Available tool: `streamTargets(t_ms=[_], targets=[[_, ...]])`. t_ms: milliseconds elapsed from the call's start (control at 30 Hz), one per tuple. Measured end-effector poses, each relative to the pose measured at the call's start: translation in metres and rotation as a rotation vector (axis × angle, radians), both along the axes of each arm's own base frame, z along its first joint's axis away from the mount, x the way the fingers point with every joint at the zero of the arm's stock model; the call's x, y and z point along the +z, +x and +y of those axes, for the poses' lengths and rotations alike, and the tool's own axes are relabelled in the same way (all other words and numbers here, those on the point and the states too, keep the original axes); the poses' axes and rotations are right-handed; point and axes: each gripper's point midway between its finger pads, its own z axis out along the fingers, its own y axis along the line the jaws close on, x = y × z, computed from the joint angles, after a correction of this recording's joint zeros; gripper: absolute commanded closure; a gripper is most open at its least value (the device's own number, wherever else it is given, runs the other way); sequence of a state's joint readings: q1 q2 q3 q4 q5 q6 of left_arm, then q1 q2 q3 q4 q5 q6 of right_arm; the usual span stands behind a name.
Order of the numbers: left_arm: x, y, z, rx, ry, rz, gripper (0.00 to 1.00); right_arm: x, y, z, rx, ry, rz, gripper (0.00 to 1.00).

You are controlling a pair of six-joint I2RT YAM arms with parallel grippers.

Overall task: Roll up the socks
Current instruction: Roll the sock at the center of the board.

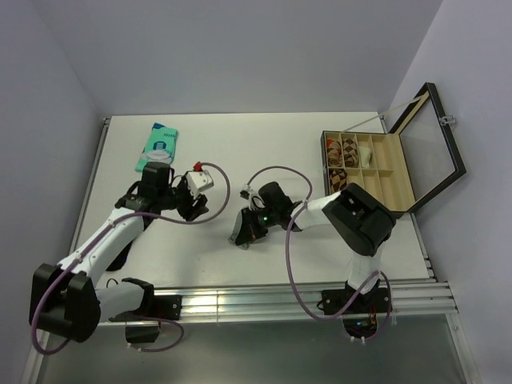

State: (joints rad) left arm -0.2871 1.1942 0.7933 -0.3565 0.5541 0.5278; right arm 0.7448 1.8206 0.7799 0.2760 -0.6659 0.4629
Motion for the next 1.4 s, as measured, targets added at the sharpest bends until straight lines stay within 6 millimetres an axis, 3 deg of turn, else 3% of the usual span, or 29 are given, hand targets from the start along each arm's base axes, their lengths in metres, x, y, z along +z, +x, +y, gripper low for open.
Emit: streamTargets(t_ms=[200,433,667,833,1000,1400], targets=[[-0.006,-0.025,-0.022,-0.148,0.022,-0.174,0.29,0.004,-0.008,0.002,0.030,0.116,0.191,0.92],[-0.043,-0.074,-0.055,-0.375,0.076,-0.265,0.22,0.009,-0.013,0.003,0.048,0.193,0.337,0.92],[-0.071,-0.095,-0.066,-0.492,0.127,-0.356,0.20,0.012,-0.009,-0.003,0.033,0.212,0.405,0.92],[-0.089,-0.100,-0.069,-0.538,0.170,-0.402,0.20,0.012,-0.008,-0.003,0.036,0.205,0.408,0.92],[-0.095,-0.095,-0.073,-0.549,0.196,-0.421,0.22,0.010,-0.011,-0.005,0.043,0.195,0.415,0.92],[-0.083,-0.088,-0.091,-0.580,0.194,-0.460,0.24,0.010,-0.020,-0.011,0.067,0.192,0.418,0.93]])
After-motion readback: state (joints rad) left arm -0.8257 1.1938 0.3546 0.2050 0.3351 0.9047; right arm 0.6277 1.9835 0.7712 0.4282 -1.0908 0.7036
